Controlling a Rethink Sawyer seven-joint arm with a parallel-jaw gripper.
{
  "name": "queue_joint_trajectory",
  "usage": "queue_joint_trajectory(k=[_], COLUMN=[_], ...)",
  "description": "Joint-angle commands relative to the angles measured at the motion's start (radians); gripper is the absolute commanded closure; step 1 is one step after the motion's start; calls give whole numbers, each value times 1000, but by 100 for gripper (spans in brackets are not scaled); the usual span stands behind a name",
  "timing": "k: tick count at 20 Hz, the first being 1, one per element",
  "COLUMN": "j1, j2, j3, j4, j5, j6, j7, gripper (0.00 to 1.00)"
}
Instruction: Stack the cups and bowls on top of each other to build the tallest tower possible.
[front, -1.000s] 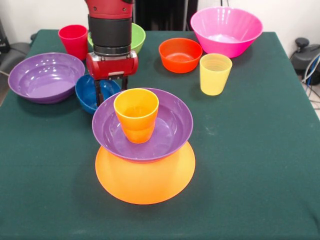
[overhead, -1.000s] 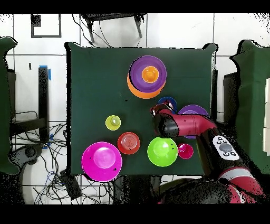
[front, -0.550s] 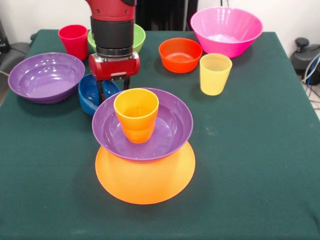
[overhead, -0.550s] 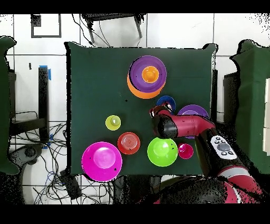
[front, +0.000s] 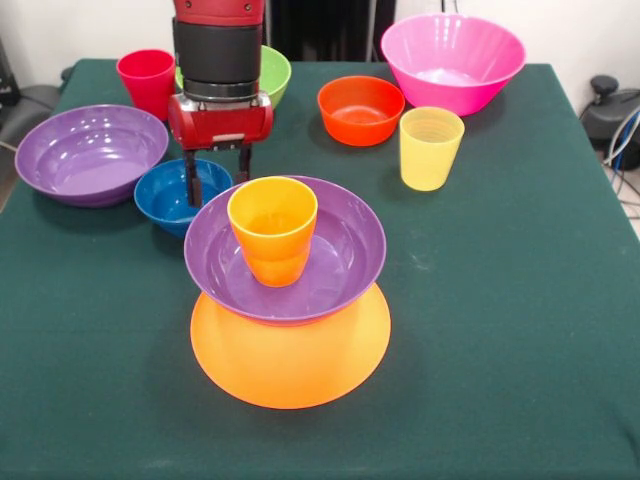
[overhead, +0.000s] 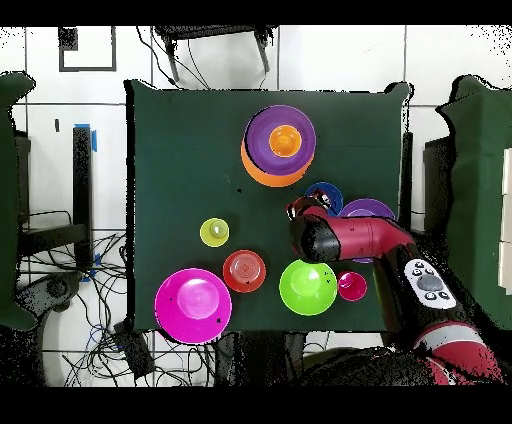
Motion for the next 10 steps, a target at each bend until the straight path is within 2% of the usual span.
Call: queue_joint_trajectory(k=[1, 10], j1=[17, 46], j2=[-18, 85], j3=[16, -24], j4=[65, 0], j5=[-7, -27], j6=[90, 15], j7=[76, 112], gripper=[0, 0])
